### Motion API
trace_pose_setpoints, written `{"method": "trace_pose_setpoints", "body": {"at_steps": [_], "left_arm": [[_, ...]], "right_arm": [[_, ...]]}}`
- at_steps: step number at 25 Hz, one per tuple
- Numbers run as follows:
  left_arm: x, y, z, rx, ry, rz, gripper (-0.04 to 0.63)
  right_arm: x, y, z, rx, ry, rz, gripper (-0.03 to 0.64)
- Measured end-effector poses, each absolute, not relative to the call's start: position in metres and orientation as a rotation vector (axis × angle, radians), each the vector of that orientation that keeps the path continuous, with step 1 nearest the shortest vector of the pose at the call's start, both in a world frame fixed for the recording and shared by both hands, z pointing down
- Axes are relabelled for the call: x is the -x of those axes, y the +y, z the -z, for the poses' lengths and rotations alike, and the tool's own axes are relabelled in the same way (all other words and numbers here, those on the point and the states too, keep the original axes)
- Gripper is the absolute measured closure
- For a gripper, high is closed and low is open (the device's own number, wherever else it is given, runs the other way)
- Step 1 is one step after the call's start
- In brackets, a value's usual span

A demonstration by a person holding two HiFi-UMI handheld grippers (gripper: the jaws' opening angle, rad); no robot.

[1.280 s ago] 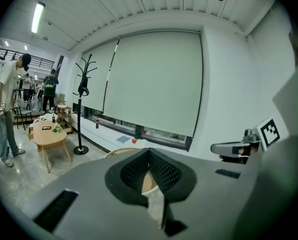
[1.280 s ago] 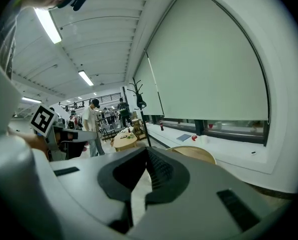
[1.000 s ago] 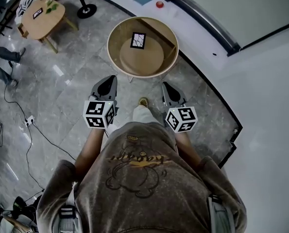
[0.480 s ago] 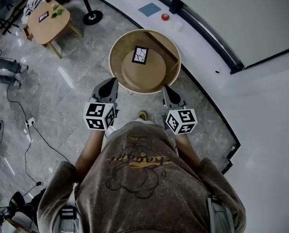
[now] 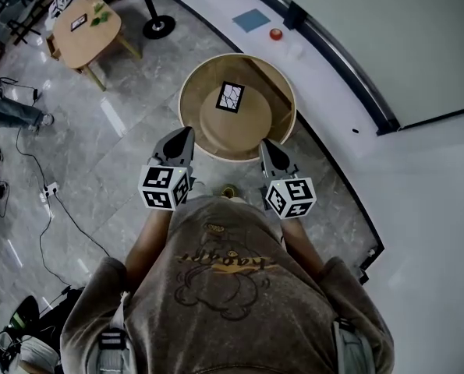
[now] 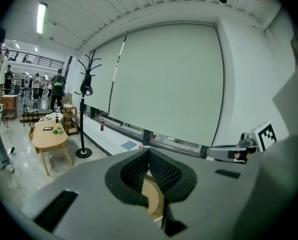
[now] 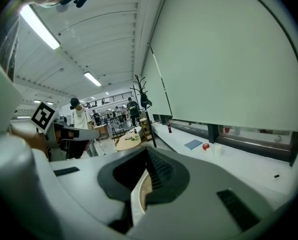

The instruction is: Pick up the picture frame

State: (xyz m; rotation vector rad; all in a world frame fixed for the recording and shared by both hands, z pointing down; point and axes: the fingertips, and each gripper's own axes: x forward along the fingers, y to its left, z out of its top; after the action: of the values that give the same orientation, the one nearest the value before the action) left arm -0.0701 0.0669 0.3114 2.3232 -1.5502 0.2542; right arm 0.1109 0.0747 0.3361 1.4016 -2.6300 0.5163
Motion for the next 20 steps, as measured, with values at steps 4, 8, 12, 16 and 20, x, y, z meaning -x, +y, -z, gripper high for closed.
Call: {"method": "trace_pose_setpoints", "body": {"at_steps": [4,8,12,16,20], "left_arm": [[0.072,0.055,-0.315,-2.320,-1.543,-0.259,0.579],[0.072,0.035,-0.318,-2.331,-1.524,-0.262,0.579],[0.070,0.009,-0.322,-2.344,-1.495,-0.274,0.578],[0.077,-0.017,-0.324,-2.356,-1.464,-0.285,0.579],[0.080,-0.043,-0.329,-2.363,-1.425,-0.298,0.579]], "right_arm": [[-0.110,0.063,-0.342,-1.405,-2.617,-0.536,0.600],[-0.111,0.047,-0.347,-1.429,-2.593,-0.555,0.600],[-0.112,0.027,-0.353,-1.452,-2.566,-0.583,0.600],[-0.100,0.007,-0.354,-1.458,-2.548,-0.586,0.600],[-0.092,-0.016,-0.356,-1.481,-2.526,-0.604,0.600]]}}
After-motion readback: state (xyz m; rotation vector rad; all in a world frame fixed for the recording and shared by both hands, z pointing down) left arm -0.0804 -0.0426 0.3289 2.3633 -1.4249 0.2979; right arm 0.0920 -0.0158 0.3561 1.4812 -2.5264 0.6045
